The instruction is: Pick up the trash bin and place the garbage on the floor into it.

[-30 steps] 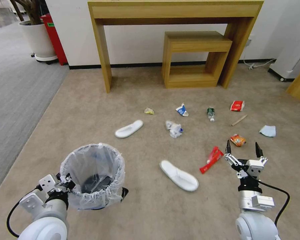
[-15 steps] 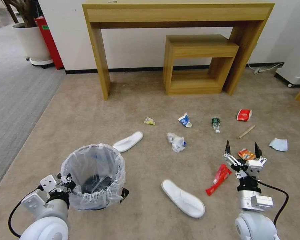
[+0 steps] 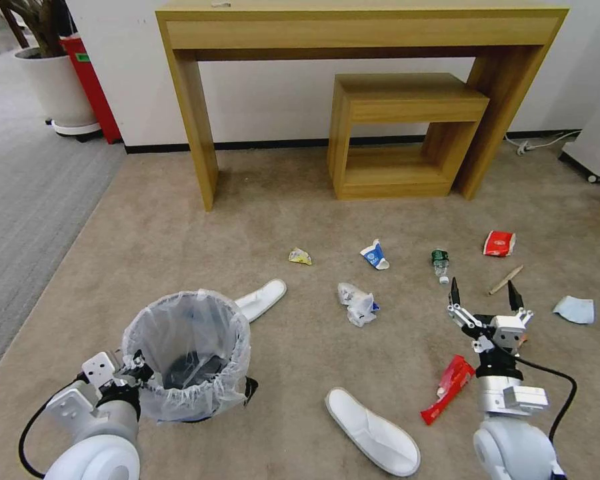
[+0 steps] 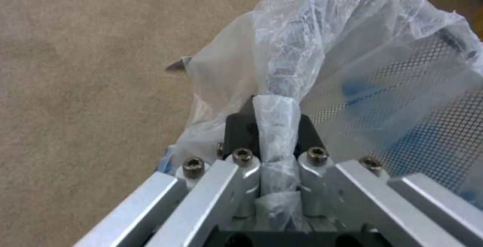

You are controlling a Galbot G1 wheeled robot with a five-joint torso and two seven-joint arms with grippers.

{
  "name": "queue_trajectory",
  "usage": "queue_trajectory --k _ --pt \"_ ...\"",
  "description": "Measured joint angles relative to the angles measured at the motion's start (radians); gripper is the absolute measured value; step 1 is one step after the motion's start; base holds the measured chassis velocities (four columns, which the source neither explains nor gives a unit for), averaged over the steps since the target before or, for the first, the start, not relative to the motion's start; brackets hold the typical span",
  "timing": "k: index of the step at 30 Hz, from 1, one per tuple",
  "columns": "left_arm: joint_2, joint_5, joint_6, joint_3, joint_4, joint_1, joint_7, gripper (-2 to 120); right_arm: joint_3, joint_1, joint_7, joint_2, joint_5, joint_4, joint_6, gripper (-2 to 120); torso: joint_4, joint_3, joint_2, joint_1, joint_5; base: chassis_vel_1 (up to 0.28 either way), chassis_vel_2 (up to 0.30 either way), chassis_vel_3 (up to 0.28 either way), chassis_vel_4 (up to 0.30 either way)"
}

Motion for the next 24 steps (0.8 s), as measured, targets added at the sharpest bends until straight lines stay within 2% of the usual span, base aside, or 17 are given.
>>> queue_trajectory --k 1,2,5,6,8,9,10,12,14,17,21,24 --pt "-0.001 0.002 -0.003 -0.002 0.001 0.0 0.002 3 -0.007 -0.005 -0.007 -0.048 0.023 -0.001 -0.009 100 0.0001 0.0 0.0 0.0 -0.0003 0.0 0.0 0.0 0.0" --pt "-0.001 0.002 -0.003 -0.002 0.001 0.0 0.002 3 -0.007 -0.005 -0.007 -0.048 0.023 -0.001 -0.009 100 0.0001 0.0 0.0 0.0 -0.0003 0.0 0.0 0.0 0.0" --pt "-0.002 0.003 -0.004 -0.006 0.006 -0.002 0.005 3 -0.026 -0.036 -0.027 -0.164 0.12 -0.019 -0.028 100 0.0001 0.0 0.0 0.0 0.0002 0.0 0.0 0.0 0.0" --pt "-0.002 0.003 -0.004 -0.006 0.006 -0.002 0.005 3 -0.026 -0.036 -0.027 -0.164 0.12 -0.019 -0.028 100 0.0001 0.0 0.0 0.0 0.0002 0.0 0.0 0.0 0.0" --pt "-0.002 0.002 -0.006 -0.012 0.014 -0.008 0.005 3 -0.044 -0.078 -0.03 -0.242 0.178 -0.044 -0.026 100 0.0002 0.0 0.0 0.0 -0.0002 0.0 0.0 0.0 0.0" --pt "-0.002 0.001 -0.006 -0.015 0.018 -0.011 0.005 3 -0.051 -0.105 -0.031 -0.284 0.2 -0.058 -0.022 100 -0.0002 0.0 0.0 0.0 0.0009 0.0 0.0 0.0 0.0" --pt "-0.002 0.001 -0.006 -0.015 0.018 -0.011 0.005 3 -0.051 -0.105 -0.031 -0.284 0.2 -0.058 -0.022 100 -0.0002 0.0 0.0 0.0 0.0009 0.0 0.0 0.0 0.0" --pt "0.0 0.0 -0.008 -0.021 0.026 -0.016 0.005 3 -0.058 -0.191 -0.033 -0.394 0.227 -0.086 -0.008 100 -0.0002 0.0 0.0 0.0 -0.0001 0.0 0.0 0.0 0.0" --pt "-0.001 0.0 -0.009 -0.021 0.028 -0.017 0.005 3 -0.058 -0.213 -0.035 -0.42 0.23 -0.092 -0.004 100 -0.0003 0.0 0.0 0.0 -0.0004 0.0 0.0 0.0 0.0" --pt "-0.005 0.003 -0.012 -0.019 0.038 -0.025 0.007 3 -0.058 -0.325 -0.055 -0.567 0.242 -0.138 0.033 100 -0.0003 0.0 0.0 0.0 -0.0003 0.0 0.0 0.0 0.0" --pt "-0.01 0.011 -0.019 -0.015 0.047 -0.028 0.011 3 -0.082 -0.345 -0.097 -0.613 0.258 -0.166 0.062 100 0.0 0.0 0.0 0.0 0.0 0.0 0.0 0.0 0.0" --pt "-0.013 0.019 -0.023 -0.012 0.054 -0.03 0.015 3 -0.149 -0.331 -0.171 -0.647 0.262 -0.213 0.107 100 0.0001 0.0 0.0 0.0 0.0001 0.0 0.0 0.0 0.0"
